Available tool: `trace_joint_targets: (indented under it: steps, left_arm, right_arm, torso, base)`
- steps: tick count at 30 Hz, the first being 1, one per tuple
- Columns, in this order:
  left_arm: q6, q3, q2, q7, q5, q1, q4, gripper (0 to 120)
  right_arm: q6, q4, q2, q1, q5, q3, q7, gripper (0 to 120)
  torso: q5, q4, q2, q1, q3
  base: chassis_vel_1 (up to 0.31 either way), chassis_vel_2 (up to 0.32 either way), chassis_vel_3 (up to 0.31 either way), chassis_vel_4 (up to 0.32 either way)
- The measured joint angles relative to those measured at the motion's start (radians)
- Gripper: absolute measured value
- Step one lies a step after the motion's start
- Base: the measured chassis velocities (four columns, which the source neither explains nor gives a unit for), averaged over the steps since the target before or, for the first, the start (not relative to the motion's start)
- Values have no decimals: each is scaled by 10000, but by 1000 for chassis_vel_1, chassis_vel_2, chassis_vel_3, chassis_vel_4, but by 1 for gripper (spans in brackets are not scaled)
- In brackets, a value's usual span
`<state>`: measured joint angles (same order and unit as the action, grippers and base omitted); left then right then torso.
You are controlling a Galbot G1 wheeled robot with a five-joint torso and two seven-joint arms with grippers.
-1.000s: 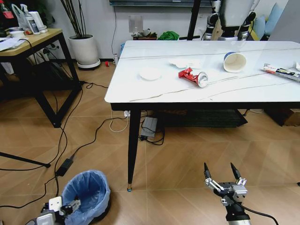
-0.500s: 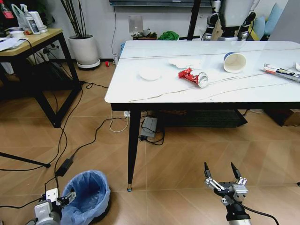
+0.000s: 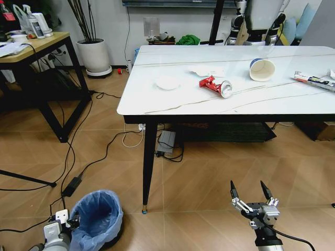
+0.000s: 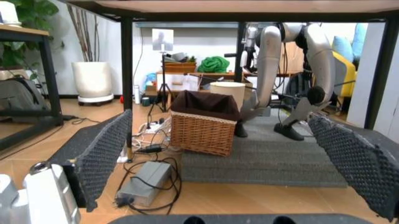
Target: Pick up the trash bin and place the trash from the table into it.
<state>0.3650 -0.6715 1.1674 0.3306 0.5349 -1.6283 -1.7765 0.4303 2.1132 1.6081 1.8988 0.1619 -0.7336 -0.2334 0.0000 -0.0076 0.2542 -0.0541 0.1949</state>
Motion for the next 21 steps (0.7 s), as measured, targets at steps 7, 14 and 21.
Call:
trace_joint_targets:
  steps: [7, 14, 21]
  left_arm:
    - [148, 97, 5, -29, 6, 171, 283, 13]
    - [125, 75, -42, -163, 5, 190, 460, 0]
    - [122, 19, -214, -313, 12, -126, 31, 0]
  right_arm:
    - [6, 28, 0, 23, -59, 3, -1, 100]
    - [7, 46, 0, 26, -96, -13, -3, 100]
    - [-29, 87, 0, 30, -158, 12, -4, 100]
  torso:
    - [2, 0, 3, -1, 2]
    - [0, -3, 6, -1, 2]
    - [-3, 0, 6, -2, 5]
  base:
    - [0, 0, 0, 0]
    - [0, 0, 0, 0]
    - [0, 0, 0, 0]
